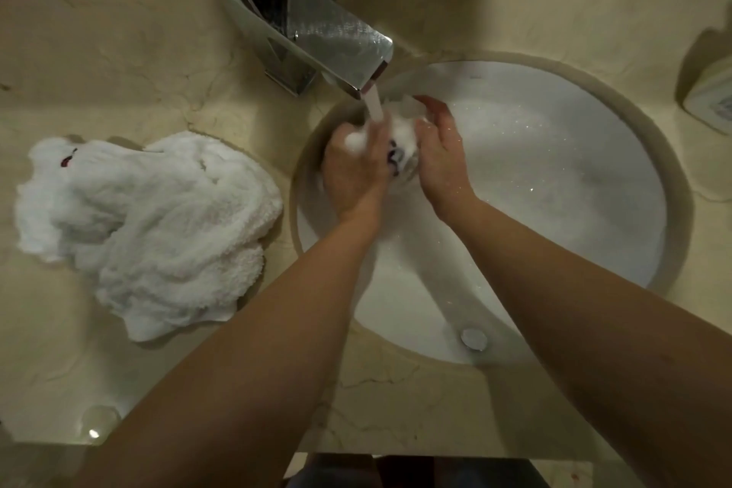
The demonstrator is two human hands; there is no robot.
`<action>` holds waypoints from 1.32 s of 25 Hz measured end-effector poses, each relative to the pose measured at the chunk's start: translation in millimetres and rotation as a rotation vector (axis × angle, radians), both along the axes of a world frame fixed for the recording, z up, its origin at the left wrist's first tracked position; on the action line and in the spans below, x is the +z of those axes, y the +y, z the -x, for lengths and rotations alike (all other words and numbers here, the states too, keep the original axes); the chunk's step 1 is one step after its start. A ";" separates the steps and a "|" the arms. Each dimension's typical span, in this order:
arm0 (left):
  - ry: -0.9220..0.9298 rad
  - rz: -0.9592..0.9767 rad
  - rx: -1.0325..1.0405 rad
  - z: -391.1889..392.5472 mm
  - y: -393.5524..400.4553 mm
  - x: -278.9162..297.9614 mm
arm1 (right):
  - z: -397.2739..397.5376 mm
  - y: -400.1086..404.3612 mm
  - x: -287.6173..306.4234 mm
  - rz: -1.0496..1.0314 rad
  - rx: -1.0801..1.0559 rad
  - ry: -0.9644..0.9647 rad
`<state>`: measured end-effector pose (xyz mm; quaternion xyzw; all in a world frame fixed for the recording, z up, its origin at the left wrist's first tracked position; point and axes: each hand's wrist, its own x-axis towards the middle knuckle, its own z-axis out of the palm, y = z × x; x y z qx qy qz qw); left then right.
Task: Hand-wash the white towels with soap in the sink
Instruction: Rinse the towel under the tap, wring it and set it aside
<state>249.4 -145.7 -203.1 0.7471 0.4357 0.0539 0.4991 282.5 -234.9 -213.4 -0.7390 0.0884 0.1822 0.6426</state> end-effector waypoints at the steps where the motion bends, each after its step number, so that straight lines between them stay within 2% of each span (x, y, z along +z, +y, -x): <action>1: -0.019 -0.112 -0.070 0.4 4.0 -1.0 | -1.5 2.3 0.1 0.020 0.044 0.020; 3: -0.022 -0.256 -0.210 5.5 6.3 -8.3 | -5.5 6.0 -0.7 0.073 0.048 0.121; 6: 0.026 -0.226 -0.341 18.3 5.3 -22.1 | -8.5 9.7 -2.5 0.119 0.008 0.254; 9: -0.086 -0.197 -0.257 23.1 4.8 -23.5 | -5.0 8.6 -5.6 0.246 0.021 0.110; 12: -0.081 -0.144 -0.189 16.6 2.2 -27.2 | -4.6 5.8 -5.8 0.148 0.029 0.034; 15: -0.138 0.075 -0.145 9.8 -6.3 -29.4 | -10.3 6.5 -4.6 0.208 0.143 0.030; 20: -0.100 0.417 -0.031 1.3 -15.6 -49.6 | -3.1 5.7 -25.5 0.176 0.007 0.093; 23: -0.069 0.241 -0.133 6.9 -17.5 -60.3 | 8.3 9.0 -38.1 0.391 0.104 -0.078; 24: -0.069 0.194 -0.171 9.8 -17.9 -66.0 | 8.0 11.5 -38.8 0.428 0.078 -0.032; 26: -0.075 0.158 -0.190 12.3 -21.5 -73.2 | 2.7 15.0 -37.7 0.387 -0.057 0.098; 30: -0.151 -0.087 -0.193 2.1 -19.5 -93.5 | -5.1 15.2 -44.5 0.382 -0.152 0.043; 33: -0.150 -0.137 -0.272 0.3 -16.7 -102.3 | -10.1 13.1 -50.9 0.392 -0.170 0.063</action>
